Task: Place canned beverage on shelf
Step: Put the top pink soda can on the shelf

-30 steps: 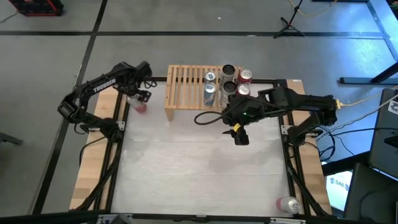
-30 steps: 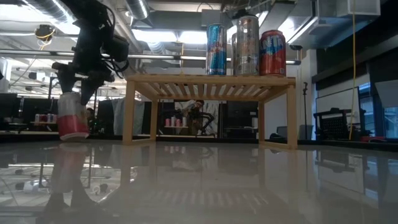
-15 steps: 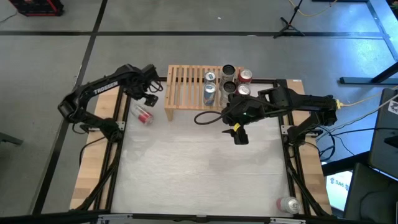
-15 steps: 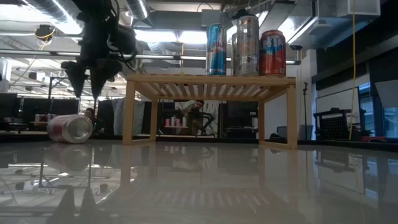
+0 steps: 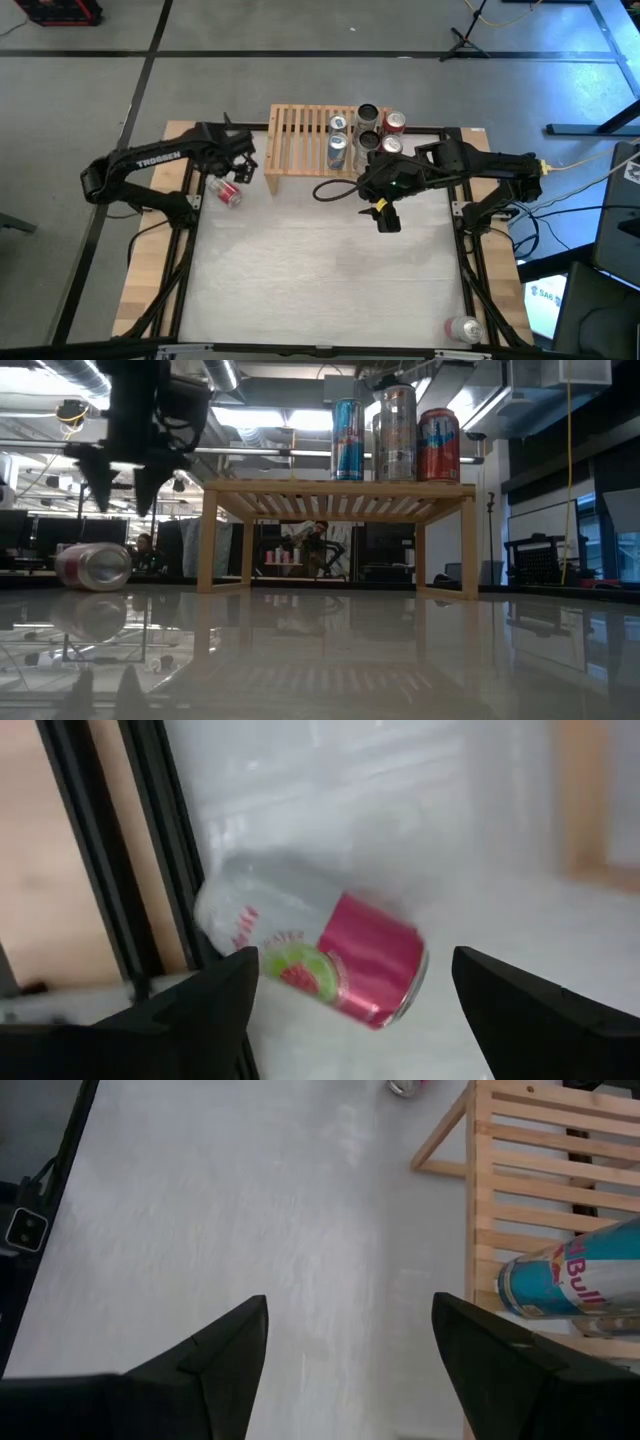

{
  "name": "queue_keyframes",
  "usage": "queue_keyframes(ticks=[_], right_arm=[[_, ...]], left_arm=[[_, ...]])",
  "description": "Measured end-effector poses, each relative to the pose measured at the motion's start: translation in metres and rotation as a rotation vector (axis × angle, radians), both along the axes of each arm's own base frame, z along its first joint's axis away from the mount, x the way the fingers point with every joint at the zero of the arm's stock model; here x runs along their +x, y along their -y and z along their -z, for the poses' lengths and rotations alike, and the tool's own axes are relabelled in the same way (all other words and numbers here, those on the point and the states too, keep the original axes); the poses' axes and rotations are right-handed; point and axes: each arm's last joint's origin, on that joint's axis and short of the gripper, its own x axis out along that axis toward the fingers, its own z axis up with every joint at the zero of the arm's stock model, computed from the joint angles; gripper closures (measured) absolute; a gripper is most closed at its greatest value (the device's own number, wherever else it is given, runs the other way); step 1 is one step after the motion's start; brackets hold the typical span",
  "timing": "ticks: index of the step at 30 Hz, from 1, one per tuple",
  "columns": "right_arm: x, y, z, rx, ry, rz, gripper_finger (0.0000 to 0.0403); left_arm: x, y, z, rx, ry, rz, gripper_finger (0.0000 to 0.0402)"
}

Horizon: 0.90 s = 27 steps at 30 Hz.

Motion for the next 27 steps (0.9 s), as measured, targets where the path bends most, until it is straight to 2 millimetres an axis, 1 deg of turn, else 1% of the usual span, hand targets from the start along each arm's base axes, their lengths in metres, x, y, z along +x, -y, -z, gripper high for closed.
queue_keyframes(ticks=[4,7,13,18,21,27], right_arm=[[0.0,0.0,0.0,-0.003,-0.003,-0.028,0.013],[-0.001,0.0,0.001,-0.014,-0.009,-0.043,0.013],[-0.001,-0.001,0.0,-0.025,-0.008,-0.074,0.013],[-0.001,-0.001,0.001,-0.013,-0.009,-0.085,0.013],[-0.001,-0.001,0.001,-0.006,-0.019,-0.09,0.013],[-0.002,-0.002,0.001,0.009,-0.02,-0.1,0.013]], left_arm=[[-0.005,0.015,0.024,-0.078,-0.045,-0.062,0.0077],[-0.008,0.024,0.036,-0.103,-0.076,-0.085,0.0077],[-0.009,0.033,0.045,-0.059,-0.11,-0.119,0.0077],[-0.013,0.036,0.061,-0.034,-0.113,-0.182,0.0077],[-0.015,0.038,0.069,-0.022,-0.114,-0.189,0.0077],[-0.012,0.038,0.073,0.011,-0.079,-0.182,0.0077]])
